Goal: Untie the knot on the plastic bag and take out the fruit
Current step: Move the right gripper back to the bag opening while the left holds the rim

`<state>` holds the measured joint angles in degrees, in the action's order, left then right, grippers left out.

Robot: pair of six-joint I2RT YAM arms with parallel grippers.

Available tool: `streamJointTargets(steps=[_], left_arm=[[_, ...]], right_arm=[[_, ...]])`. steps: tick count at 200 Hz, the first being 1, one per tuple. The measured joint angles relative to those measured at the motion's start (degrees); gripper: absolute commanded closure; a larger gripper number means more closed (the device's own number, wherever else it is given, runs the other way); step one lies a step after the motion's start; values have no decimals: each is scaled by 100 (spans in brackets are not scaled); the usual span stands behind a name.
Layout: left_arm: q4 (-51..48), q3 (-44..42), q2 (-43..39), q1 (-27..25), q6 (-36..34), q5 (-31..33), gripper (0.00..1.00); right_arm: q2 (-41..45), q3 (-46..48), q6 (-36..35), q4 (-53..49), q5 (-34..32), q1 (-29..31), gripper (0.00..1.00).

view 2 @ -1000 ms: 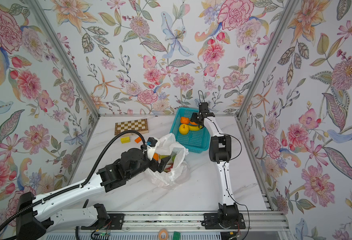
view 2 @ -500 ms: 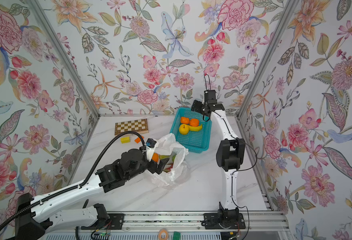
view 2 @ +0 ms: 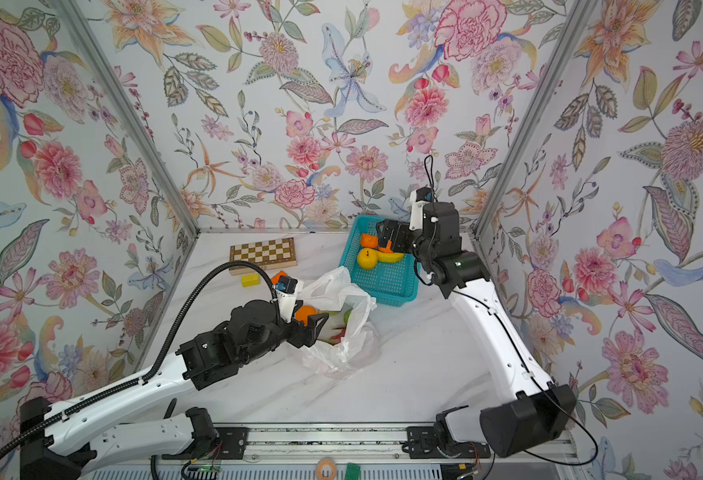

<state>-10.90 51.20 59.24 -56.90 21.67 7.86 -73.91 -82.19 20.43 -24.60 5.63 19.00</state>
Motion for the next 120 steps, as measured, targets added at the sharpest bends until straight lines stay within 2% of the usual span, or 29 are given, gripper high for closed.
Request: streamJointTargets(steps=[40,63,90,120], left_arm=[[-138,-57,-140,0,245,33,21],[-249,-57,-140,0,289,57,27],[-332,-55,-35,0,328,55,32],[-417,76,487,0,319,46,35]], right_arm=[[1661,1246,439,-24,-227,350,1],[2308,1768,774,-149,-214,553,1],[2527,2037,1093,-546,28,837,1],[2299,2039,1314,-1008,118,1285,1]])
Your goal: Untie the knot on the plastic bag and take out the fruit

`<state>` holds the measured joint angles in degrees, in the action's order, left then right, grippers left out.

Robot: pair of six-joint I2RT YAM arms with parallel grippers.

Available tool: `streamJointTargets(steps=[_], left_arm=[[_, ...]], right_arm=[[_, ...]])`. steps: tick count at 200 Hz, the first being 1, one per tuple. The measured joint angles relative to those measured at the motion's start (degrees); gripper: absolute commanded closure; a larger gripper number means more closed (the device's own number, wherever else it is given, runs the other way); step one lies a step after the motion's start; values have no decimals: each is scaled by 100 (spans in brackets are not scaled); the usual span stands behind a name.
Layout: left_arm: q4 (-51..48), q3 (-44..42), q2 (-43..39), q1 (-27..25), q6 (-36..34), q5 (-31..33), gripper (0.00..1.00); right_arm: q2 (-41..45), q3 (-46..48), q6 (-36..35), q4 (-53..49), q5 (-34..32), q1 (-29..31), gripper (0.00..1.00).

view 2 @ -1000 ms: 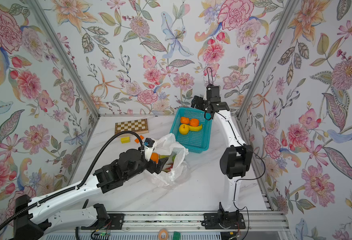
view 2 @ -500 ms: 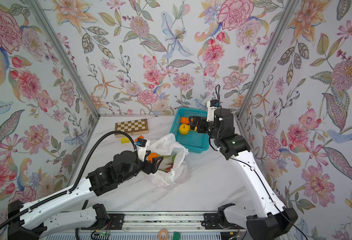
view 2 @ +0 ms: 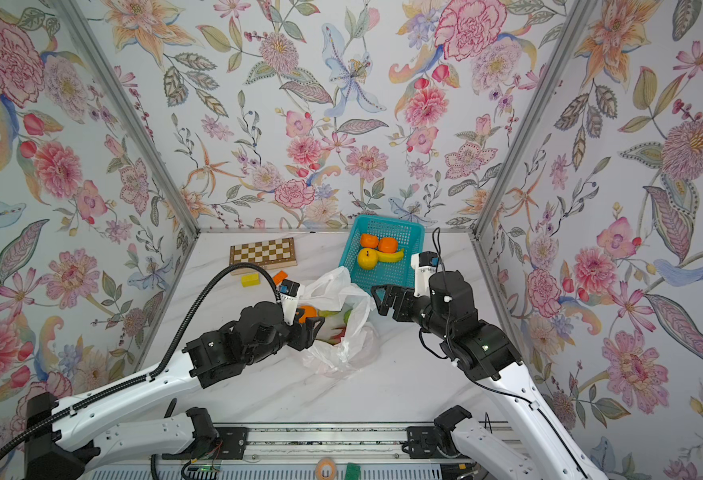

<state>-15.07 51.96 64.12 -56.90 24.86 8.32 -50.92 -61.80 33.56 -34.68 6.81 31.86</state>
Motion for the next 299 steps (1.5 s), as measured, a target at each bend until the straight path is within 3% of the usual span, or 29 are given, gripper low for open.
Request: streamJointTargets(steps=[68,124,189,238,299], left_arm=[[-251,455,1436,267,118,79,47],[-337,-1008,822,337,575,208,49],[-238,-1095,413,595,697,313,40],[52,-516,1207,892,466,483,37],[490,-306,2041,1255,-11,612,23]], right_arm=[[-804,393,341,-199,-313,905,2],[-1213,612,402,-162,-494,1458,8],[-1405,632,407,98,-603,1998,8],[-1401,632,557,334,-820,2031,7],[-1202,632,664,417,-1014,2065,7]])
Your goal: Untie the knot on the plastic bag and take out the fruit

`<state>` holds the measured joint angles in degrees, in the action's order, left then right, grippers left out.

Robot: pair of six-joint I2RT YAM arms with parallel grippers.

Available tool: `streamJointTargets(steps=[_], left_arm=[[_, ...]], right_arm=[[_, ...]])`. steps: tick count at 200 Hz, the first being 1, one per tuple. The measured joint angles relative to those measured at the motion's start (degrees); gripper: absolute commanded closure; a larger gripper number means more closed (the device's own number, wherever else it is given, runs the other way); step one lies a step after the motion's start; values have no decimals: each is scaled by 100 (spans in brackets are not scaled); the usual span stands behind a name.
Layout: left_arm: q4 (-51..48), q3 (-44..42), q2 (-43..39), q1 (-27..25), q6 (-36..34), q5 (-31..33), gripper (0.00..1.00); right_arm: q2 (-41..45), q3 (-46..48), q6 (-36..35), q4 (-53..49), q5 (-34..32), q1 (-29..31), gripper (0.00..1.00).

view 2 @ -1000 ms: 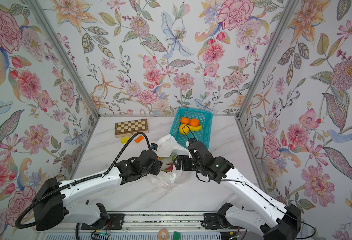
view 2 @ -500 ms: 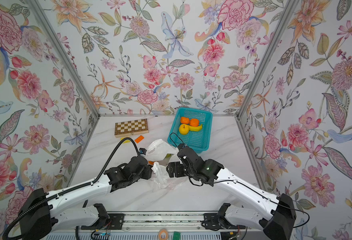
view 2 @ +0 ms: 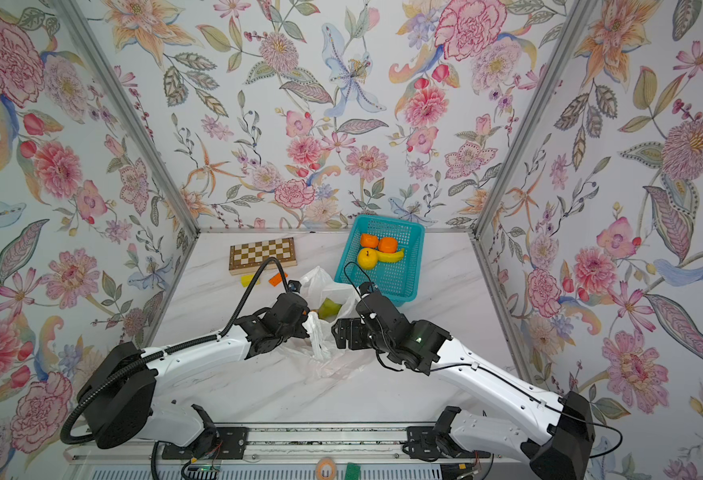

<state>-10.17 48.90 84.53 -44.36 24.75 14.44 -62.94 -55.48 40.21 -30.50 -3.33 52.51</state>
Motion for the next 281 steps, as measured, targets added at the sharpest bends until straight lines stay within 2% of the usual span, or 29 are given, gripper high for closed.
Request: streamJointTargets(steps=[29,56,117,132,157,186,220,281], left_arm=[[177,291,415,94,-234,-4,17],[310,608,940,243,-354,-37,17],[339,905,1661,398,-474,-203,30],[341,944,1716,398,-503,-214,37],[337,949,1718,398,-511,-232,50],[319,949,1698,398,-520,-328,55],[186,940,1408,398,-494,-535,58],[308,597,221,398,-372,-929,60]], right_arm=[[26,0,37,33,-22,2,6],[26,0,42,33,-22,17,5],[85,0,122,31,-63,59,4],[125,0,125,31,-79,68,4],[149,0,127,31,-81,68,4],[149,-2,127,31,-83,68,4],[149,-2,168,35,-151,68,3],[199,-2,216,214,-367,68,1]])
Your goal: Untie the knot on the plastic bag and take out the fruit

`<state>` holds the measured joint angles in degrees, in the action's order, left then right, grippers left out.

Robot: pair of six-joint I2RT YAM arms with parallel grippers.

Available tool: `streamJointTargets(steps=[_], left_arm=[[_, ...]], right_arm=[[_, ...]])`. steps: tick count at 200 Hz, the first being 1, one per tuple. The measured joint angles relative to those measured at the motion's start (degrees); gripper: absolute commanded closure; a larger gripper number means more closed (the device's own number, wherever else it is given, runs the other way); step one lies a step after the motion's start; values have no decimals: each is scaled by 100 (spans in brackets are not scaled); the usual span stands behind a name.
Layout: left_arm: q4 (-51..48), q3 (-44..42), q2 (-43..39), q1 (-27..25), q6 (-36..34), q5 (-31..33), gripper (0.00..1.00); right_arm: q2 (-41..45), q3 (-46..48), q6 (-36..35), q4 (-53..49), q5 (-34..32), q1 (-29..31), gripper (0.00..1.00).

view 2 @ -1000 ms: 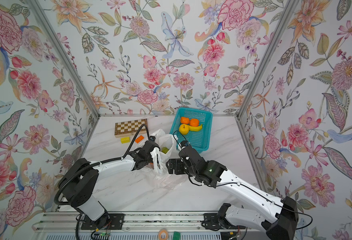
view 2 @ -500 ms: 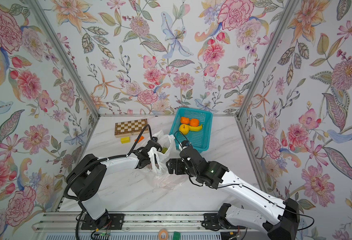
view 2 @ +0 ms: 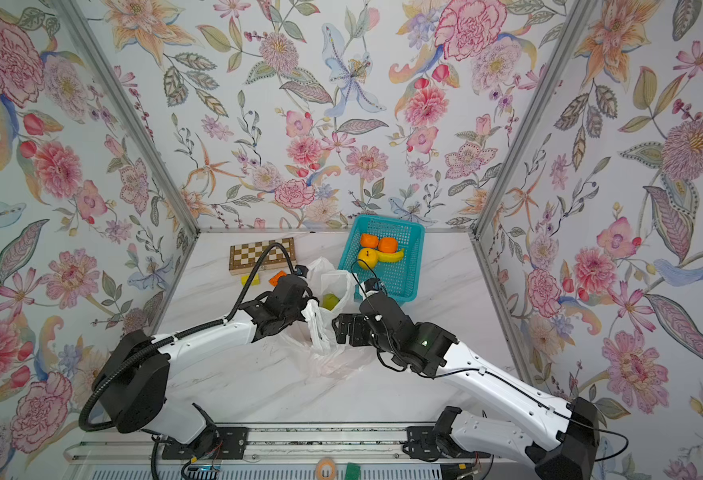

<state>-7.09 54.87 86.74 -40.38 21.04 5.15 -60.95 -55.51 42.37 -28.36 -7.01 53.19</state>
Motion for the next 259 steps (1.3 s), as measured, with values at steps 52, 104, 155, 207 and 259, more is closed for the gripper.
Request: streamJointTargets(steps=[52,104,155,207,259], left_arm=[[293,-501,-841,0,2,-376,61],[640,-787,-1534,0,-2,-680,62],[1274,-955,-2267,4,-44,-981,65],[2131,-957,-2656,11,-289,-1565,65],[3058,-791,-2555,15,-745,-2822,65]], right_arm=[[120,0,15,162,-81,-2,1],[337,-46,15,214,-79,-129,1],[573,-319,15,367,44,-437,1],[798,-431,61,684,514,-852,1],[798,-721,199,944,1357,-1217,1]])
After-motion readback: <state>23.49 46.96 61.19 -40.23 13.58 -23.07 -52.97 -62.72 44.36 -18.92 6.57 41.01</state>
